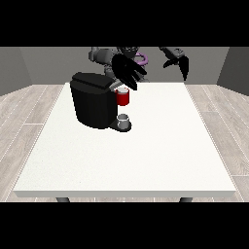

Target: Insert the coffee pod into the coffee machine and close the lid

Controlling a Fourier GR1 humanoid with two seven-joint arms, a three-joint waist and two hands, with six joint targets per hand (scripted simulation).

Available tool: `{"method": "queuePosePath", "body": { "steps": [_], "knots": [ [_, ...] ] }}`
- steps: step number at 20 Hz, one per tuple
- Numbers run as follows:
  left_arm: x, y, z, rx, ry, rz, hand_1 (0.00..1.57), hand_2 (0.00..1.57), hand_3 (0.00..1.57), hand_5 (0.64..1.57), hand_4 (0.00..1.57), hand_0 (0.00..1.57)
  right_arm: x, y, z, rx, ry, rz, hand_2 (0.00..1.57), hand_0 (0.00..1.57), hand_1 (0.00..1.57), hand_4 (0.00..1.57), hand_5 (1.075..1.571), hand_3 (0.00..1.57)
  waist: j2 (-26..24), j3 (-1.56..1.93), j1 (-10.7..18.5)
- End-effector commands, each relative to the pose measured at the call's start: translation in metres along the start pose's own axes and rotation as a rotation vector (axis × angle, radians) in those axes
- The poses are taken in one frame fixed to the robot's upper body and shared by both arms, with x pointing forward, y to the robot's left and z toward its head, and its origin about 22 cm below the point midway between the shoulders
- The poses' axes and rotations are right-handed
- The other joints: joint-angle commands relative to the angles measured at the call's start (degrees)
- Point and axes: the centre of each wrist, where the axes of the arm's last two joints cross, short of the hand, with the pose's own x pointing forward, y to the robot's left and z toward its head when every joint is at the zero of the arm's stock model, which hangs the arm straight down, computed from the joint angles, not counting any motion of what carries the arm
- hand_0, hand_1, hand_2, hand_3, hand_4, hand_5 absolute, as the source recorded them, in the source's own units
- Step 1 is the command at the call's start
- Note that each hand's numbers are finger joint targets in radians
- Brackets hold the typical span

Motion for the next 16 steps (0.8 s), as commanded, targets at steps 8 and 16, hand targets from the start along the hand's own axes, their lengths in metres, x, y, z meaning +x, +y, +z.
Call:
{"method": "queuePosePath", "body": {
  "steps": [8,16],
  "knots": [
    [0.016,-0.003,-0.015,-0.03,-0.081,-0.008,0.0,0.0,0.0,1.571,0.2,0.0,0.081,0.062,0.01,0.13,-0.406,-0.154,0.0,0.0,0.0,0.05,1.571,0.0,6.0,-2.71,5.8],
    [0.009,0.023,0.004,0.008,-0.04,0.012,0.0,0.0,0.0,1.571,0.35,0.0,0.066,0.104,0.011,0.223,-0.445,-0.201,0.0,0.0,0.0,0.0,1.571,0.0,3.1,-2.68,2.4]
  ]
}}
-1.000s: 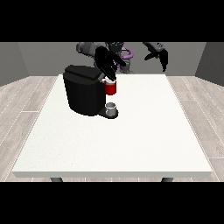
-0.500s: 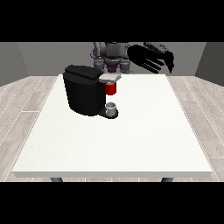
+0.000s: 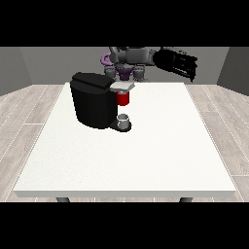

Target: Insert the coffee pod into the coffee machine and close the lid

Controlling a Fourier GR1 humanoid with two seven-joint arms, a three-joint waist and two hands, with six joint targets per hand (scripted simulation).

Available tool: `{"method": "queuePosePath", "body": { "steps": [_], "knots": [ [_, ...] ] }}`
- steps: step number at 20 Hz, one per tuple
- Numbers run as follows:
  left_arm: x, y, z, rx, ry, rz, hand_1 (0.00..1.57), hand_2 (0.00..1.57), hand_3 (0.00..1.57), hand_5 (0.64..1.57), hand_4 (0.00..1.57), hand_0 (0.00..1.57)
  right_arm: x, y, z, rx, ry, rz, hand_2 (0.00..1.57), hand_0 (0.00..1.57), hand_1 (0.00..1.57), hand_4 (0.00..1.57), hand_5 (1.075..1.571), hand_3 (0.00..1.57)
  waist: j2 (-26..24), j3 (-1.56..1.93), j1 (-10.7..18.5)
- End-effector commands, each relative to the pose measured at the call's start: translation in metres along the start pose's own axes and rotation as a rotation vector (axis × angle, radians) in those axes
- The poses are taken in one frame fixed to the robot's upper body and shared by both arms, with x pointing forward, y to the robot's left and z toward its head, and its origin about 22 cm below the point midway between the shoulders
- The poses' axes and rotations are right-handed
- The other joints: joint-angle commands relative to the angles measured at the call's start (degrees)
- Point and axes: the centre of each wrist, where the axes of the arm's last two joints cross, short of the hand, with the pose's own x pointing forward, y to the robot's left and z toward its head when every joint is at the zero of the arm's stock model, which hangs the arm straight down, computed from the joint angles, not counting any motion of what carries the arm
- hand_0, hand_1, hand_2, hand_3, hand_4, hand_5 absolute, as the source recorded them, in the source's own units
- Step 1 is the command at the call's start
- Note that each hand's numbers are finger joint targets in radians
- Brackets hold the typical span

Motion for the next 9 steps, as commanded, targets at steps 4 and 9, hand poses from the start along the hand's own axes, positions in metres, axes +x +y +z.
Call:
{"method": "queuePosePath", "body": {
  "steps": [4,9],
  "knots": [
    [-0.022,0.014,0.03,0.053,0.058,0.006,0.0,0.0,0.0,1.571,0.33,0.0,-0.022,0.071,0.026,0.132,-0.125,-0.074,0.0,0.0,0.0,0.17,1.571,0.0,-3.9,-0.03,-5.9],
    [-0.046,0.013,0.07,0.122,0.174,0.065,0.0,0.0,0.0,1.571,0.27,0.0,-0.064,0.09,0.052,0.242,-0.058,-0.153,0.0,0.0,0.0,0.26,1.571,0.0,-11.0,-0.02,-10.9]
  ]
}}
